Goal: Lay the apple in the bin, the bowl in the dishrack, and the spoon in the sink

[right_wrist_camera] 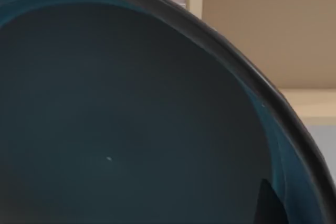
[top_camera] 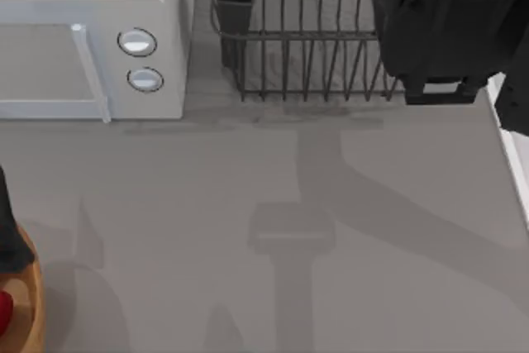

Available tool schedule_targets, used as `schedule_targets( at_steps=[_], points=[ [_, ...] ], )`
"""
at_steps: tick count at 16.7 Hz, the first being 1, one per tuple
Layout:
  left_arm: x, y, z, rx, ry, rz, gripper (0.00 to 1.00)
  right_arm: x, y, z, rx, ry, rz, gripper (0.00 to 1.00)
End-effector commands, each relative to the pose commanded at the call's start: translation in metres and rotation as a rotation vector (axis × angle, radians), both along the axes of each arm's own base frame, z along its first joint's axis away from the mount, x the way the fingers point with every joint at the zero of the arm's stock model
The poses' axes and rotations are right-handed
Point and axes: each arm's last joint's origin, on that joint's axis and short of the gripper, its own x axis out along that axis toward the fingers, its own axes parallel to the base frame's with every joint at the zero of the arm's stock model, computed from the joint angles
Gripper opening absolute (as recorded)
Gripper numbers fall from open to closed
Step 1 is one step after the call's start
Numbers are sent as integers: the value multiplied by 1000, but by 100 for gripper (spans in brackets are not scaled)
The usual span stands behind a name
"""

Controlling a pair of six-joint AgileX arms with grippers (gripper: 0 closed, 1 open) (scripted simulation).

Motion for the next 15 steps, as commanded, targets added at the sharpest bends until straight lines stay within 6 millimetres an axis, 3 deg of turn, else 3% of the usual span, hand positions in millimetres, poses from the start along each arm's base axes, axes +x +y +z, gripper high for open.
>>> schedule_targets(
  at_steps=[4, 7, 11, 15],
  points=[
    [0, 0, 0, 0, 0, 0, 100, 6, 3, -5, -4, 4, -3, 0],
    [0, 0, 0, 0, 0, 0, 100, 38, 17, -29, -9, 8, -4, 0],
    [0, 0, 0, 0, 0, 0, 100, 110, 32, -95, 0, 0, -5, 0],
    [0, 0, 0, 0, 0, 0, 100, 174, 16, -166, 6, -9, -2, 0]
  ],
)
